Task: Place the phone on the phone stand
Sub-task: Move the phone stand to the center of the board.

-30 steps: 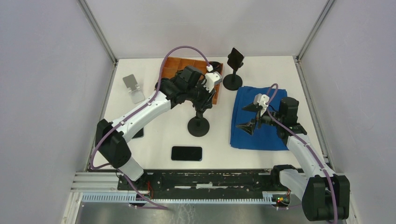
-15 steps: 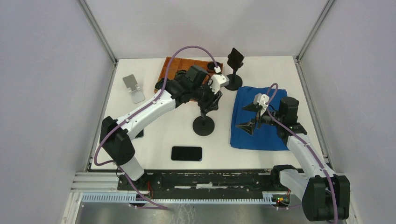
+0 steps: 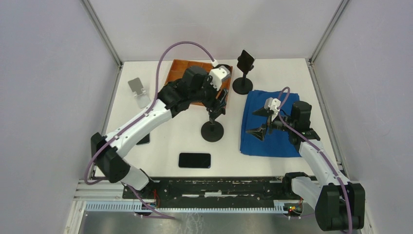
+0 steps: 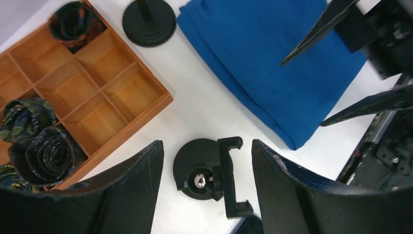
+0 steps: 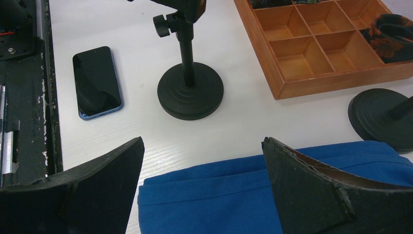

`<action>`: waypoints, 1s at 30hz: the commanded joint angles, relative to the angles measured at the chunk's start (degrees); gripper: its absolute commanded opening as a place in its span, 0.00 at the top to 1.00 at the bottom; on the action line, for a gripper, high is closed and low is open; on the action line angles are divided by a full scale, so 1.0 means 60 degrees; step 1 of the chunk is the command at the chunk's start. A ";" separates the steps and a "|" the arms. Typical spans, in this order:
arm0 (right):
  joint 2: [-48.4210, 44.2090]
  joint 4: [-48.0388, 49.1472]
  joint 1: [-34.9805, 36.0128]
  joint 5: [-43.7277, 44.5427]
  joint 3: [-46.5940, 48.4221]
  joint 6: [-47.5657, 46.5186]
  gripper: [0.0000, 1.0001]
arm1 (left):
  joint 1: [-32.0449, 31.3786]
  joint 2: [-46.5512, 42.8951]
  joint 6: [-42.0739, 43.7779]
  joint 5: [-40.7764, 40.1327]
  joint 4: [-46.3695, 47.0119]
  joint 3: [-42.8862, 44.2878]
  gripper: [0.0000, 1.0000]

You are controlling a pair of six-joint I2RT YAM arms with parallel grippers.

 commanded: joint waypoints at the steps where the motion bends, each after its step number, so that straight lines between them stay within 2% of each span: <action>1: -0.0014 0.0044 0.0035 -0.0061 0.0384 -0.0163 0.02 | -0.0040 -0.1532 -0.1354 -0.0852 0.1008 -0.0625 0.26; 8: 0.0038 0.0025 0.0035 -0.0021 0.0384 -0.0207 0.02 | -0.0040 -0.3834 -0.2864 -0.1128 0.1279 -0.2654 0.24; 14: 0.0081 0.0021 0.0051 -0.0002 0.0370 -0.0222 0.02 | -0.0040 -0.5399 -0.3715 -0.1026 0.1839 -0.4923 0.32; 16: 0.0109 0.0024 0.0041 0.0000 0.0369 -0.0222 0.02 | -0.0040 -0.5916 -0.3811 -0.1159 0.2438 -0.5943 0.32; 19: 0.0153 0.0014 0.0057 -0.0002 0.0373 -0.0222 0.02 | -0.0040 -0.6538 -0.3967 -0.1113 0.4502 -0.7836 0.31; 23: 0.0155 0.0010 0.0049 0.0027 0.0355 -0.0237 0.02 | -0.0040 -0.6313 -0.3964 -0.1080 0.6741 -0.9591 0.31; 30: 0.0185 -0.0012 0.0070 0.0042 0.0369 -0.0273 0.02 | -0.0040 -0.4578 -0.4474 -0.0878 0.8510 -0.9840 0.33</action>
